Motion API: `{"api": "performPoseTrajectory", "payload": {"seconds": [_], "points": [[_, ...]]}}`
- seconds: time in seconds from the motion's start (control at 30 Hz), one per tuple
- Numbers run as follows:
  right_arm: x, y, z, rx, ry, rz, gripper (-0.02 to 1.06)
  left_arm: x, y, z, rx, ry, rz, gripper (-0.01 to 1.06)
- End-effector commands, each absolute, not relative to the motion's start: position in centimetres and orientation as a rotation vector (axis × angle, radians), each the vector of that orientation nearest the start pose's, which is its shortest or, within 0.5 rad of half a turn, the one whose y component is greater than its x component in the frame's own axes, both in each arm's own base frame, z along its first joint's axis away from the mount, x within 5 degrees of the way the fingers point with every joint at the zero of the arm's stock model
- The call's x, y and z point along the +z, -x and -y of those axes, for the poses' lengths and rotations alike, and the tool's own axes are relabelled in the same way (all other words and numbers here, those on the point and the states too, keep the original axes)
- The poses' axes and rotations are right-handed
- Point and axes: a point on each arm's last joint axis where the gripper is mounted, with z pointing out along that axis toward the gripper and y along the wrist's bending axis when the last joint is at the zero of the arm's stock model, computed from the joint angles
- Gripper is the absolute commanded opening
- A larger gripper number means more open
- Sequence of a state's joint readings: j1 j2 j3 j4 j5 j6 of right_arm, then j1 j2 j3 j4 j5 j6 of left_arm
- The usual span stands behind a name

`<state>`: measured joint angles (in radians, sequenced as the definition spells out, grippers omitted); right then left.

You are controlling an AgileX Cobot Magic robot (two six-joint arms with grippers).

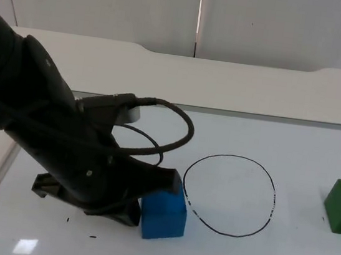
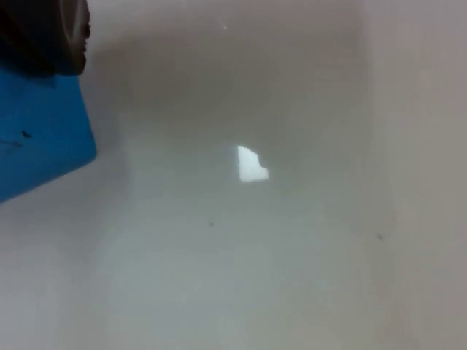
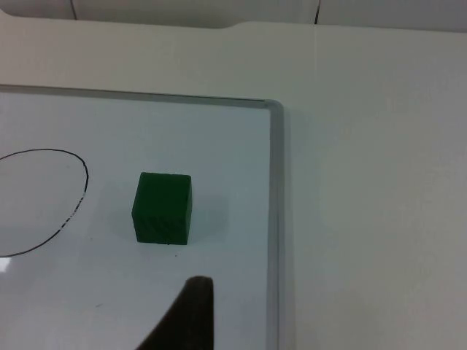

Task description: Push the two cubes into the marked area.

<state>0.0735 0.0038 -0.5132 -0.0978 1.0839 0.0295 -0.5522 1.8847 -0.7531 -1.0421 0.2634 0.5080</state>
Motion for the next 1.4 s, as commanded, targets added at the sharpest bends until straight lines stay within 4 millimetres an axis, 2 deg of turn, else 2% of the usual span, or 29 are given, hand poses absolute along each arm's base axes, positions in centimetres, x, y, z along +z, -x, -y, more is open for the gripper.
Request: {"api": "performPoseTrajectory", "payload": {"seconds": [0.0,0.37,0.8,1.03,1.37], "points": [[28.0,0.7,0.9,-0.060,0.028,-2.045,1.05,9.3,-24.4,18.0,-0.607,-0.111,-2.883,0.00],[28.0,0.7,0.9,-0.060,0.028,-2.045,1.05,9.4,-23.7,18.3,-0.684,-0.132,-2.945,0.00],[28.0,0.7,0.9,-0.060,0.028,-2.045,1.05,9.4,-23.7,18.4,-0.709,-0.080,-2.945,0.00],[28.0,0.7,0.9,-0.060,0.028,-2.045,1.05,9.7,-23.7,19.0,-0.809,-0.062,-2.922,0.00],[28.0,0.7,0.9,-0.060,0.028,-2.045,1.05,9.7,-24.1,18.8,-0.761,-0.074,-2.884,0.00]]}}
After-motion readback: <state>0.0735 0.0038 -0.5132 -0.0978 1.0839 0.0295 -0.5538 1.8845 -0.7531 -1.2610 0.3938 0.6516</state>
